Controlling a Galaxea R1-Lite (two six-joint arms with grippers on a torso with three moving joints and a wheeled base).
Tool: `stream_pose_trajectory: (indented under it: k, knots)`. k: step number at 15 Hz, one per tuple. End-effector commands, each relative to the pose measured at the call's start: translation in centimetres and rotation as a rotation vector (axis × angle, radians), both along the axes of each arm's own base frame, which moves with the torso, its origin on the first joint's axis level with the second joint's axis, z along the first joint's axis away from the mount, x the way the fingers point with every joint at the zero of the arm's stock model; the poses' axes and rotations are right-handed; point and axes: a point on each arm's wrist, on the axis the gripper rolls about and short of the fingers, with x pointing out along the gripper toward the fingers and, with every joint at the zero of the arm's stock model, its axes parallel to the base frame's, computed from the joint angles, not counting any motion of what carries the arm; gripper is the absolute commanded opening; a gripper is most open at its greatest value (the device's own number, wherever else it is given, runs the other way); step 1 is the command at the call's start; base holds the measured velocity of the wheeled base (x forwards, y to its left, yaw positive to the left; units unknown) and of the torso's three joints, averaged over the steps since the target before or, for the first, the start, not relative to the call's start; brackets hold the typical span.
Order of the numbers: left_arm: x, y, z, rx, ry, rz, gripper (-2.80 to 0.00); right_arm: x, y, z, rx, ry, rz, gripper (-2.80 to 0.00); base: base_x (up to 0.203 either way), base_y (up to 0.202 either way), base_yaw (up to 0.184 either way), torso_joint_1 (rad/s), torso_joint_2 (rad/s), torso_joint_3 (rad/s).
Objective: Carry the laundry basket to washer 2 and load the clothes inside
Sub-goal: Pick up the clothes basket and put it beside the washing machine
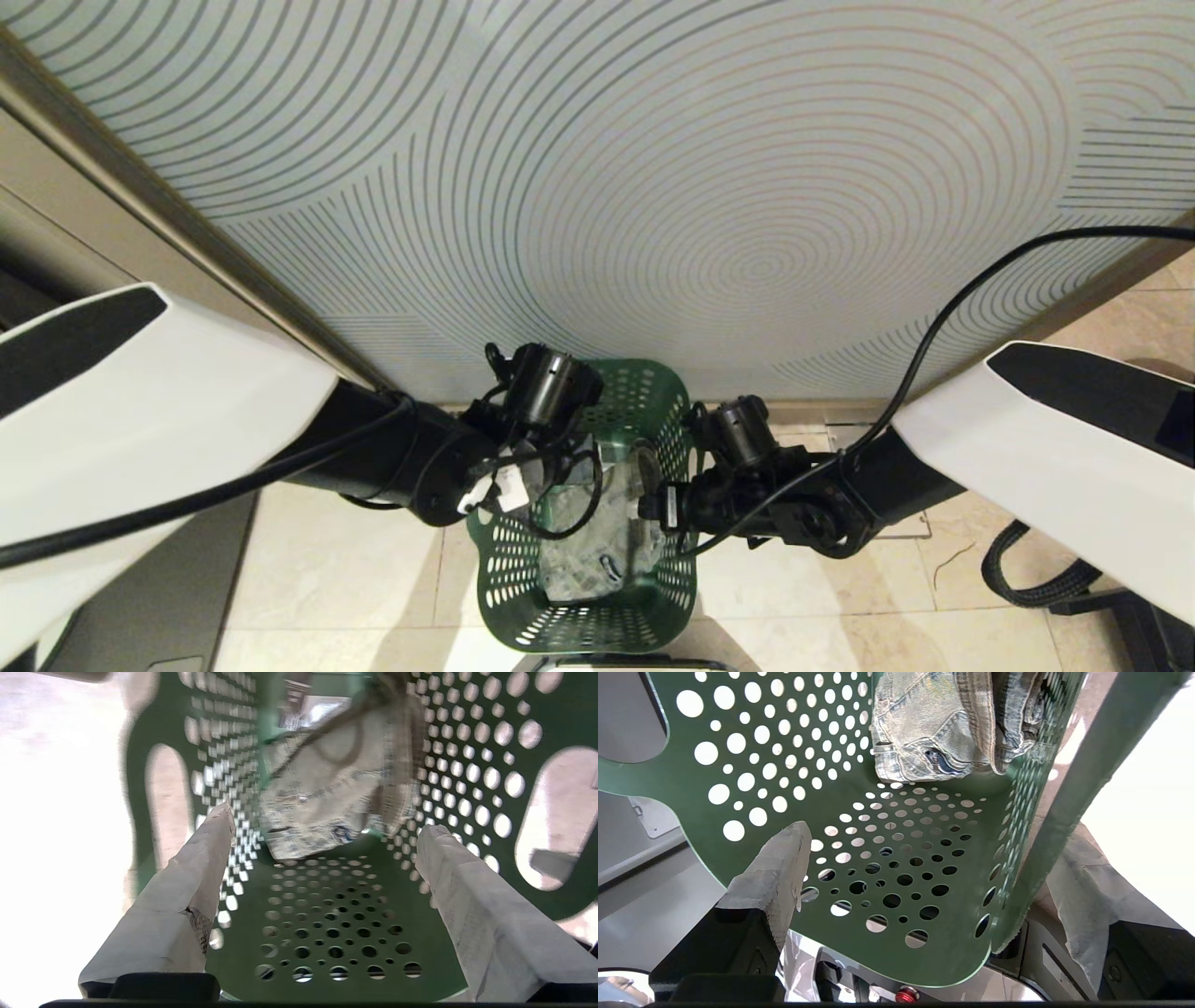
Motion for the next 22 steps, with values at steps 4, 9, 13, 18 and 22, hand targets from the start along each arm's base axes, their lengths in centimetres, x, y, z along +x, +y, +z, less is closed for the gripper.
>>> stream_pose_trajectory:
  k: [4, 9, 13, 18, 22]
  knots:
    - [3.0, 2.1, 1.0, 0.011, -0.002, 0.109, 0.00, -0.1, 0.0, -0.1, -0.003, 0.003, -0.001, 0.00, 0.000, 0.000, 0.000, 0.000, 0.00, 0.000]
    - [5.9, 5.1, 0.3, 0.011, 0.002, 0.195, 0.00, -0.1, 0.0, -0.1, -0.003, 0.003, -0.002, 0.00, 0.000, 0.000, 0.000, 0.000, 0.00, 0.000]
    - [6.5, 6.7, -0.1, 0.018, 0.020, 0.224, 0.00, -0.2, -0.1, -0.3, -0.007, 0.010, -0.003, 0.00, 0.000, 0.000, 0.000, 0.000, 0.00, 0.000]
    - [6.9, 10.2, 0.8, 0.030, 0.012, 0.174, 0.00, -0.3, -0.1, -0.4, -0.009, 0.012, -0.001, 0.00, 0.000, 0.000, 0.000, 0.000, 0.00, 0.000]
    - [5.4, 12.3, 0.5, 0.055, 0.049, 0.171, 0.00, -0.3, -0.1, -0.4, -0.020, 0.006, 0.010, 0.00, 0.000, 0.000, 0.000, 0.000, 0.00, 0.000]
